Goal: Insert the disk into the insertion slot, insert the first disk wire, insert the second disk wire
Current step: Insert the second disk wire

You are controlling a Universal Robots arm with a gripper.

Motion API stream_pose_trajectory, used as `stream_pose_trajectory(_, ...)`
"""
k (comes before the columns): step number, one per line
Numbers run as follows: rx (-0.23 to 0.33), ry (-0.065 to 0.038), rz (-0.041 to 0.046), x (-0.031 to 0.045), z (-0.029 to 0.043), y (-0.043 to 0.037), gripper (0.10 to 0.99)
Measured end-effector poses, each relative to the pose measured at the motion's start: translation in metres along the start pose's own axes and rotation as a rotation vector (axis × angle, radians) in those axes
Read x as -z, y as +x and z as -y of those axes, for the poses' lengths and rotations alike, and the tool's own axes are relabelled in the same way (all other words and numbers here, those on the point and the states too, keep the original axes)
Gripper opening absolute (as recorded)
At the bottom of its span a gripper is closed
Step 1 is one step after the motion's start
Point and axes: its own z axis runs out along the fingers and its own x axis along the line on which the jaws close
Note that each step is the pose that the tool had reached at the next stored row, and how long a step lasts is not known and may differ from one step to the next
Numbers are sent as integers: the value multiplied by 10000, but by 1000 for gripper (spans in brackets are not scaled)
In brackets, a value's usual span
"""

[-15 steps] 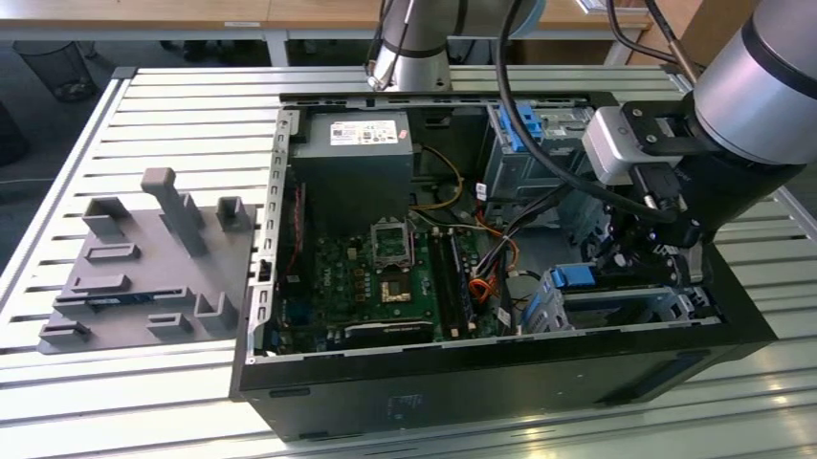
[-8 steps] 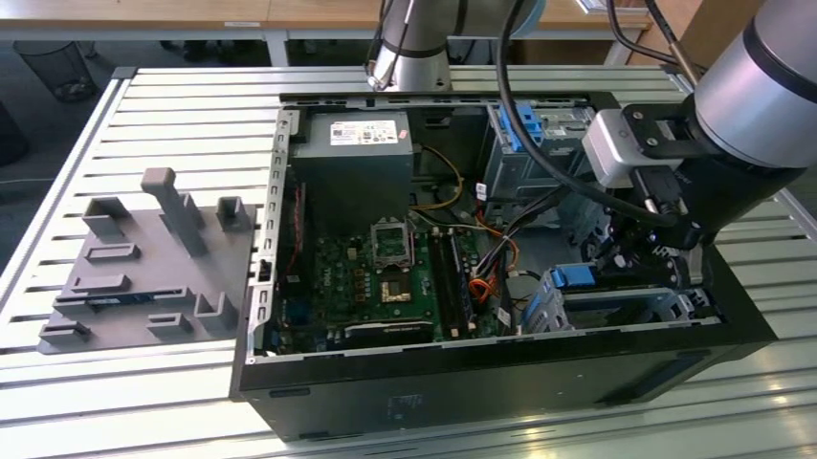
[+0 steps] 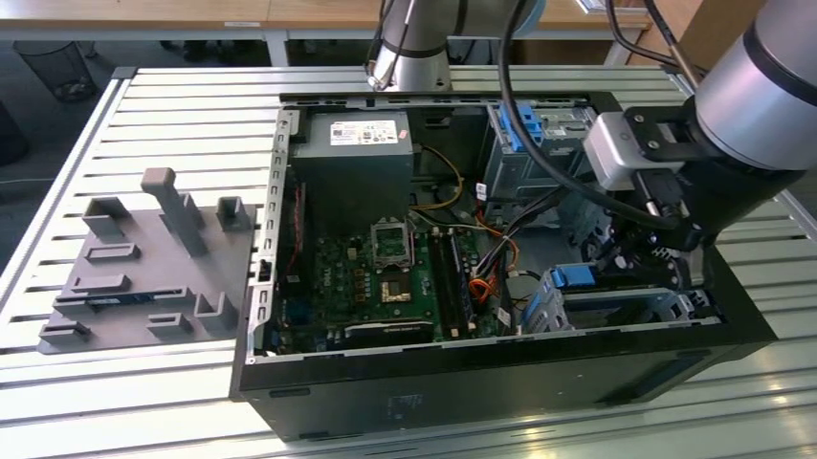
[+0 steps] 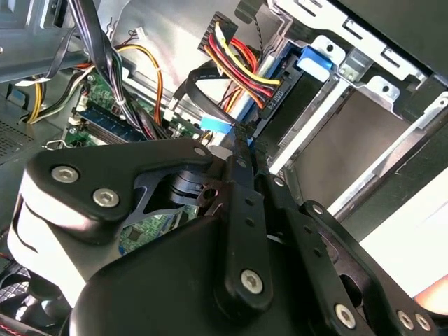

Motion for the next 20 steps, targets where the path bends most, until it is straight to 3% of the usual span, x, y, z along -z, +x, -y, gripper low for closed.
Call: stream_pose_trajectory(20, 27, -2, 8, -27, 44, 3, 149)
